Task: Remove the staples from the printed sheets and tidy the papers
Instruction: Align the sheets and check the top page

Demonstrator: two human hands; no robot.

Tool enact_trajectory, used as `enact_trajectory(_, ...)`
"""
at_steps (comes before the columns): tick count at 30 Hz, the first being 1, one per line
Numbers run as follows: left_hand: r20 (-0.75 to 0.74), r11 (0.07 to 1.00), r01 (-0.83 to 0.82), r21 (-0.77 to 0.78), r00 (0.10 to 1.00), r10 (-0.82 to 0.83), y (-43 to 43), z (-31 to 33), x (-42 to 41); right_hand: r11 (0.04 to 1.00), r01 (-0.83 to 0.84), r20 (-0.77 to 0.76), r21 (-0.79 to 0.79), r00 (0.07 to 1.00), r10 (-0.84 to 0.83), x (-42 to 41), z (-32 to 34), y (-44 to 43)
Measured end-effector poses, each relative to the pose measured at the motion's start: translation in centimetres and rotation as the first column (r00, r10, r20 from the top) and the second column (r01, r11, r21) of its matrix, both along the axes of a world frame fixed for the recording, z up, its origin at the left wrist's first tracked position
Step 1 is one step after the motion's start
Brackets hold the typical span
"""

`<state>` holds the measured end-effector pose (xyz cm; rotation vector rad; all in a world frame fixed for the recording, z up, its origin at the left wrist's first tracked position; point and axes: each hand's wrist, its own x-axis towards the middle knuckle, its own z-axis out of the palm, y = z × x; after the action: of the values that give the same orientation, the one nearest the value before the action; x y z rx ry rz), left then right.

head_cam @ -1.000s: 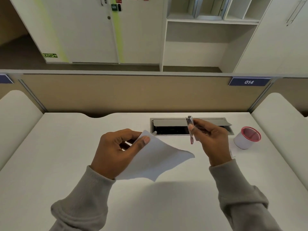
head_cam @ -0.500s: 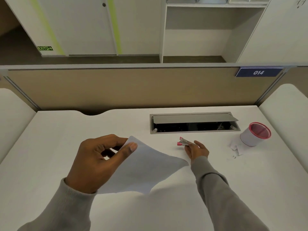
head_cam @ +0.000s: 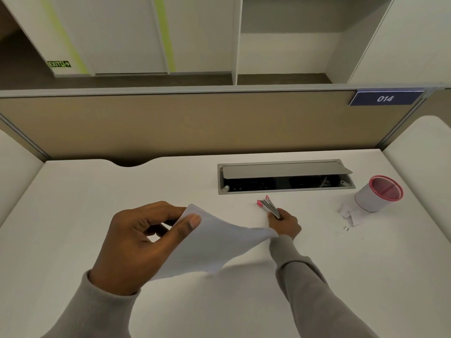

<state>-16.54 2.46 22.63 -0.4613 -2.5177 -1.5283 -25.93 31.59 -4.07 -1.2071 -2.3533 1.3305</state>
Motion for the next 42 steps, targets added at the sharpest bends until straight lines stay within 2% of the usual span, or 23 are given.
enact_trajectory(3,0.003,1.0,0.007,0.01,1.0,-0.007,0.1,-0.4,0.0,0.996,-0.016,0.035,0.083,0.999,0.013,-0.2,-0.5,-0.4)
enact_trajectory(11,-0.01,1.0,-0.005,0.007,1.0,0.005,0.1,-0.6,0.2,0.987,-0.128,0.133,0.095,0.984,0.115,-0.3,-0.6,-0.8)
enact_trajectory(14,-0.014,1.0,-0.01,0.0,1.0,0.009,0.0,-0.6,0.2,0.988,-0.146,0.162,0.052,0.977,0.136,0.1,0.2,-0.2)
enact_trajectory(17,-0.022,1.0,-0.015,-0.01,1.0,0.015,-0.4,-0.4,0.2,0.999,-0.048,0.105,-0.023,0.993,0.05,0.5,3.6,0.2)
enact_trajectory(20,-0.017,0.999,-0.037,-0.005,0.999,0.037,-0.8,0.1,0.1,0.998,-0.068,-0.111,-0.003,0.992,0.068,1.3,9.0,-0.3)
enact_trajectory(22,-0.034,1.0,-0.027,0.004,0.999,0.027,-1.0,0.7,0.1,0.979,-0.2,-0.261,0.047,0.943,0.205,2.1,13.3,-0.7)
enact_trajectory(24,-0.049,1.0,-0.008,0.019,0.999,0.008,-1.2,1.4,0.2,0.926,-0.368,-0.369,0.087,0.851,0.374,3.1,17.8,-1.0)
enact_trajectory(28,-0.084,1.0,0.015,0.015,0.996,-0.014,-1.6,2.9,0.6,0.722,-0.653,-0.451,0.227,0.587,0.672,7.4,27.1,-3.1)
enact_trajectory(31,-0.111,0.999,0.036,-0.012,0.993,-0.037,-1.4,4.1,1.0,0.563,-0.765,-0.499,0.312,0.372,0.782,11.5,31.3,-6.5)
enact_trajectory(33,-0.131,0.997,0.081,-0.004,0.988,-0.08,-1.2,5.1,1.6,0.501,-0.796,-0.514,0.339,0.29,0.808,13.2,32.1,-8.4)
enact_trajectory(35,-0.137,0.993,0.114,0.005,0.984,-0.112,-1.2,6.1,2.6,0.496,-0.801,-0.555,0.336,0.257,0.791,14.3,32.1,-9.5)
enact_trajectory(38,-0.1,0.991,0.136,0.0,0.986,-0.136,-1.0,6.8,3.1,0.566,-0.793,-0.661,0.226,0.302,0.687,14.8,31.8,-9.7)
enact_trajectory(42,-0.058,0.986,0.164,0.018,0.985,-0.162,-1.0,7.6,4.6,0.61,-0.774,-0.706,0.172,0.335,0.624,16.5,32.0,-9.9)
